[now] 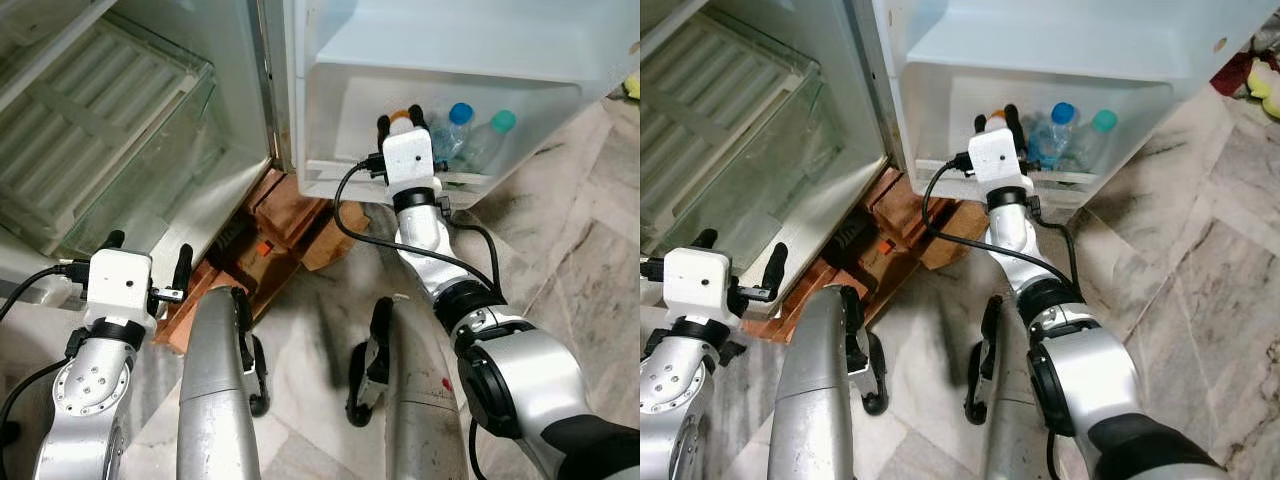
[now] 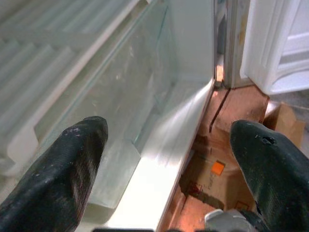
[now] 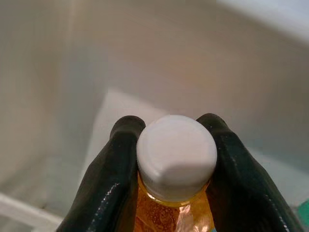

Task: Restocking fridge

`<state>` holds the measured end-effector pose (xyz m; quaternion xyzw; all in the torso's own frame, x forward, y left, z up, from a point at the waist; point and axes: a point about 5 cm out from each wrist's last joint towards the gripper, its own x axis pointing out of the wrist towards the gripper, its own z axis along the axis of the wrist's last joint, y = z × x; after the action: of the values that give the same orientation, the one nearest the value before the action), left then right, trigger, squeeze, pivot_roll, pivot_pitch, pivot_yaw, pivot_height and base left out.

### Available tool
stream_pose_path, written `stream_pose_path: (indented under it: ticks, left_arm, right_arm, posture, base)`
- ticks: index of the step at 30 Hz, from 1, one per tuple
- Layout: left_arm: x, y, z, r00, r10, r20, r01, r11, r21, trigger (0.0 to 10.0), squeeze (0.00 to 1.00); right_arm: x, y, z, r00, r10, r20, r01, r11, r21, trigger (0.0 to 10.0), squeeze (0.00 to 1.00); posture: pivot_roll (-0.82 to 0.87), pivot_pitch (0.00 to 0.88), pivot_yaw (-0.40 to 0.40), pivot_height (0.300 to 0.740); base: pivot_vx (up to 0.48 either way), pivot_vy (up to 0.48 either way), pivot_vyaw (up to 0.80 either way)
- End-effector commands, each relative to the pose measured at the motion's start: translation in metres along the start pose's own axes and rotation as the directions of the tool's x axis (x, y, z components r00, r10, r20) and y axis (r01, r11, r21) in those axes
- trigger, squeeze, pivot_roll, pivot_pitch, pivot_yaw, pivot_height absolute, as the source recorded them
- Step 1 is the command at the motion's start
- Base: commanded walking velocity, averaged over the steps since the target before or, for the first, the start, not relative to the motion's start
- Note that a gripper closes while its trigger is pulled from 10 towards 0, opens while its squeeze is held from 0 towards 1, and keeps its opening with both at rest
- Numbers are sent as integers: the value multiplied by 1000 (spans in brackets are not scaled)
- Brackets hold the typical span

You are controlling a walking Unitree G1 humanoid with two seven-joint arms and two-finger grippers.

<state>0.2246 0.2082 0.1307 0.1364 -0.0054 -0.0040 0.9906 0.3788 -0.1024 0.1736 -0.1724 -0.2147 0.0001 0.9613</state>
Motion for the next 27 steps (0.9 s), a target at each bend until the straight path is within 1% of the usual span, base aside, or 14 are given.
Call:
stream_pose_path:
  ticks: [1,4,5,7,10,12,14,18,21,22,24,26,27]
  left_arm:
    - [-6,-1,-2,1000,-15,-20,15,1000,7,10000,0]
    - [-7,-1,-2,1000,-16,-21,17,1000,9,10000,0]
    - [-8,-1,-2,1000,-18,-25,18,1000,12,10000,0]
    - [-8,-1,-2,999,-18,-28,18,1000,13,10000,0]
    - [-8,-1,-3,999,-21,-32,21,1000,13,10000,0]
    - [-8,-2,-3,999,-23,-33,23,1000,12,10000,0]
    - [-6,-3,-3,999,-25,-34,25,1000,10,10000,0]
    - [-3,-4,-5,999,-31,-37,32,999,9,10000,0]
    - [-1,-5,-5,998,-40,-38,41,999,10,10000,0]
    - [-1,-5,-5,998,-40,-38,41,999,10,10000,0]
    - [1,-5,-5,998,-46,-38,46,999,12,10000,0]
    - [2,-5,-5,998,-46,-38,47,999,12,10000,0]
    - [3,-5,-5,998,-48,-38,48,999,13,10000,0]
  right_arm:
    - [-10,-1,-15,997,-27,-75,27,1000,-5,10000,0]
    - [-12,3,-17,995,-28,-100,30,999,13,10000,0]
    - [-14,6,-20,989,-45,-144,52,997,52,10000,0]
    - [-16,7,-23,983,-64,-173,74,996,56,10000,0]
    - [-16,6,-27,970,-98,-221,106,994,22,10000,0]
    - [-14,4,-27,964,-126,-234,130,992,-2,10000,0]
    - [-12,0,-28,957,-136,-258,142,990,4,10000,0]
    - [-8,-6,-30,945,-157,-286,155,987,-30,10000,0]
    - [-8,-11,-35,925,-178,-335,175,984,-40,10000,0]
    - [-8,-11,-35,925,-178,-335,175,984,-40,10000,0]
    - [-11,-17,-43,892,-209,-401,202,977,-59,10000,0]
    - [-13,-21,-47,875,-225,-428,213,974,-75,10000,0]
    - [-16,-24,-51,856,-242,-457,224,970,-95,10000,0]
  posture:
    - [229,421,-23,572]
    - [233,427,-21,572]
    - [234,431,-20,572]
    - [233,433,-19,572]
    - [229,433,-19,572]
    - [229,433,-19,572]
    - [221,428,-20,572]
    - [213,422,-19,572]
    - [211,417,-18,572]
    - [211,417,-18,572]
    - [212,412,-17,572]
    - [213,408,-17,572]
    - [213,405,-17,572]
  base:
    - [0,0,0]
    - [0,0,0]
    - [0,0,0]
    - [0,0,0]
    - [0,0,0]
    - [0,0,0]
    - [0,0,0]
    - [0,0,0]
    - [0,0,0]
    - [0,0,0]
    - [0,0,0]
    - [0,0,0]
    - [0,0,0]
